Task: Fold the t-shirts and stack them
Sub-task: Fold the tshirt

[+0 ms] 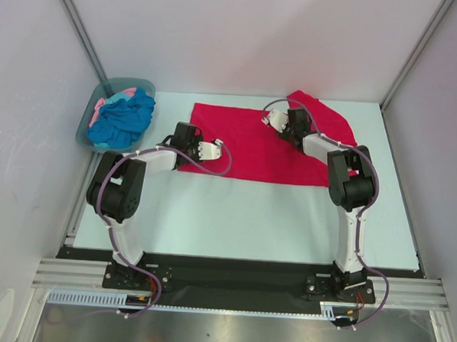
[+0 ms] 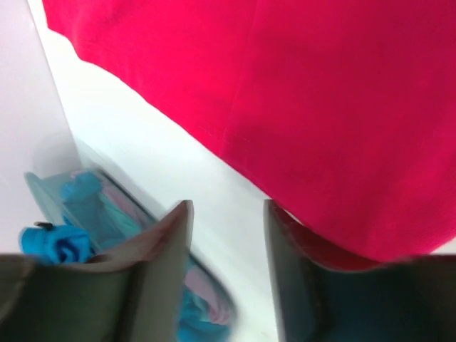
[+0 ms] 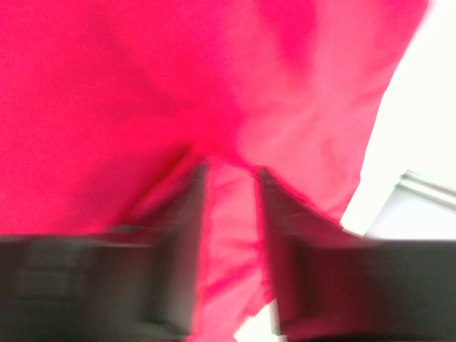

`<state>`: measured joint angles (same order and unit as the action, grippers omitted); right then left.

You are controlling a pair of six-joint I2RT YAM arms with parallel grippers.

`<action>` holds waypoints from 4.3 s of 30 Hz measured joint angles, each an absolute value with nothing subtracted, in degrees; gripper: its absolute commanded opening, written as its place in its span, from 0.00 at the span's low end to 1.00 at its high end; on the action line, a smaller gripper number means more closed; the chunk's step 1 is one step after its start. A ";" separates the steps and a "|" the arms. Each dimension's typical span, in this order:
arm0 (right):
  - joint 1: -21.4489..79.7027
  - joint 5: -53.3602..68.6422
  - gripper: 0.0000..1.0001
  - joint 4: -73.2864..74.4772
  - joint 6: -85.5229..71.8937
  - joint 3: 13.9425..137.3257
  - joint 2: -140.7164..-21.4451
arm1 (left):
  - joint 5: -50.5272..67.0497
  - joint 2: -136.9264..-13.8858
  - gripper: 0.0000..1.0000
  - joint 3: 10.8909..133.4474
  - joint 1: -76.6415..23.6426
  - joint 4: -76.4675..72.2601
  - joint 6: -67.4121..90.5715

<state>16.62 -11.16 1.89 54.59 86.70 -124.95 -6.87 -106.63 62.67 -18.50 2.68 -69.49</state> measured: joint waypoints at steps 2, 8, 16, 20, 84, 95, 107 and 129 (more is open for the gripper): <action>16.21 -11.25 0.76 2.42 52.99 88.73 -124.79 | -7.01 -106.50 0.99 63.37 -18.13 3.42 -68.34; 13.47 -16.71 0.86 8.29 43.92 98.04 -124.22 | -9.37 -109.51 1.00 79.35 -16.36 7.77 -58.61; 3.62 -13.43 0.34 22.46 31.83 111.31 -125.14 | -11.62 -115.50 1.00 99.96 -14.48 12.27 -44.69; -0.40 -8.19 0.00 30.61 32.73 106.69 -124.51 | -8.08 -114.85 0.64 95.59 -14.37 15.70 -44.95; -2.00 -5.74 0.49 4.71 75.13 40.95 -88.82 | 7.70 -105.58 0.00 77.36 -16.23 33.87 -64.60; -4.67 -4.89 0.45 4.19 79.26 39.68 -88.90 | 6.98 -105.30 0.00 78.65 -16.23 33.78 -64.60; -6.09 -4.84 0.26 -0.73 83.33 36.71 -88.77 | 6.13 -105.30 0.00 80.79 -16.12 33.71 -64.86; -8.84 -1.91 0.00 11.49 89.47 34.59 -79.24 | 5.61 -105.32 0.00 82.74 -15.73 33.63 -68.03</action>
